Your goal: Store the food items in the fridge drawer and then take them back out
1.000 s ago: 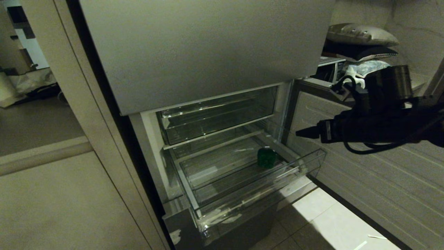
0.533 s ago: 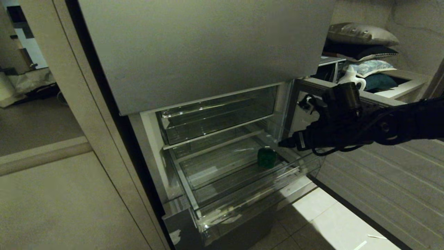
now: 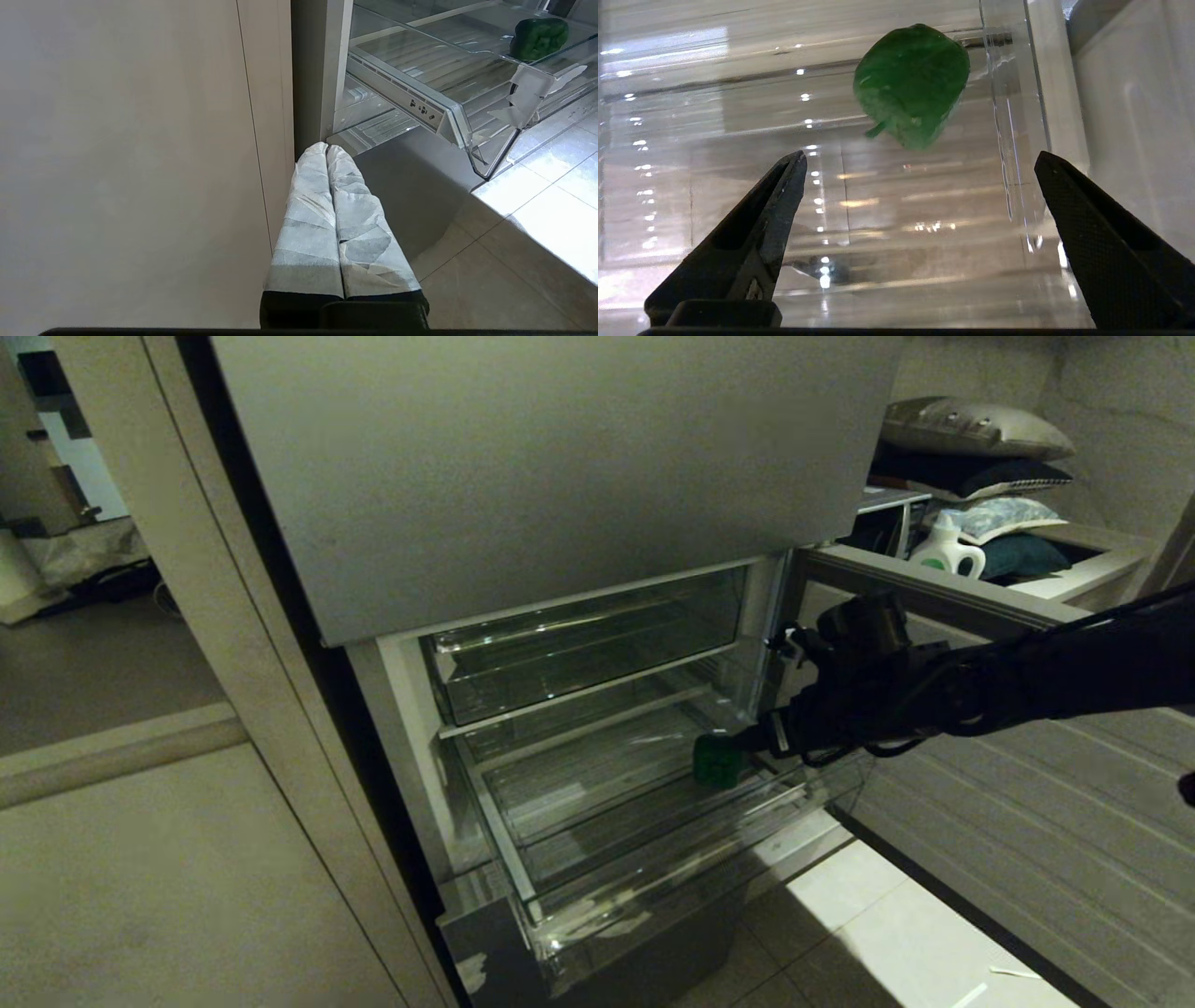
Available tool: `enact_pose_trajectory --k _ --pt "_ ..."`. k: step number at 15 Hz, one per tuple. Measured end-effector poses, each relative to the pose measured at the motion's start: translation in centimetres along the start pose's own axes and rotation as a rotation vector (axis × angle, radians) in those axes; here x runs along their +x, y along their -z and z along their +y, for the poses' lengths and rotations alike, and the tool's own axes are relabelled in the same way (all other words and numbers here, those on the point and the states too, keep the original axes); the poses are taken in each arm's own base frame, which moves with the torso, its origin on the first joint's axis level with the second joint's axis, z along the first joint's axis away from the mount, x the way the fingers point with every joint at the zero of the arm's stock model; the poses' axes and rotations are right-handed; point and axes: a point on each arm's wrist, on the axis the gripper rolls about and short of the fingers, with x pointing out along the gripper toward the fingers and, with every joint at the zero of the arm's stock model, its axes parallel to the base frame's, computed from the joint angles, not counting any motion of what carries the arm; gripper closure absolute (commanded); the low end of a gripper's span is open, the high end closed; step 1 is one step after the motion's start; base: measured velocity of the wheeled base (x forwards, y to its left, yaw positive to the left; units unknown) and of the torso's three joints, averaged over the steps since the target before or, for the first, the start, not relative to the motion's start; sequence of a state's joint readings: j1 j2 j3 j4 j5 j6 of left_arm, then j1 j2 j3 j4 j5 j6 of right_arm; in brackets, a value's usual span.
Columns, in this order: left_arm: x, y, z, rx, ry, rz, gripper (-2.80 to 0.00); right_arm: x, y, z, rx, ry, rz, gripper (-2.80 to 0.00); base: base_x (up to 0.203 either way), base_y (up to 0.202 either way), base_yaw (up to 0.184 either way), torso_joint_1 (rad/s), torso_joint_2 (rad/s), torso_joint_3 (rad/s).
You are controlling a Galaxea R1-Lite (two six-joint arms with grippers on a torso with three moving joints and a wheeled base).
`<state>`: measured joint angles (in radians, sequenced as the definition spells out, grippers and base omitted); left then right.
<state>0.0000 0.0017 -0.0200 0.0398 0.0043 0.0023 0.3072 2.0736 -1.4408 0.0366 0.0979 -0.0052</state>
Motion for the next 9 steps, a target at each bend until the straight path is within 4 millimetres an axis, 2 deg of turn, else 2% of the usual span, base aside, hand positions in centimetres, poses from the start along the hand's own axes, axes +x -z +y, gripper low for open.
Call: enact_pose_trajectory --k 5,9 --pt "0.0 0.0 0.0 0.0 0.0 0.0 0.0 2.8 -0.2 0.2 -0.01 -0.016 0.004 -2.8 0.0 0.0 0.0 0.0 0.0 0.0" --pt "0.0 0.0 0.0 0.0 0.0 0.0 0.0 3.9 -0.3 0.3 -0.01 -0.02 0.004 -2.8 0.0 0.0 0.0 0.0 0.0 0.0"
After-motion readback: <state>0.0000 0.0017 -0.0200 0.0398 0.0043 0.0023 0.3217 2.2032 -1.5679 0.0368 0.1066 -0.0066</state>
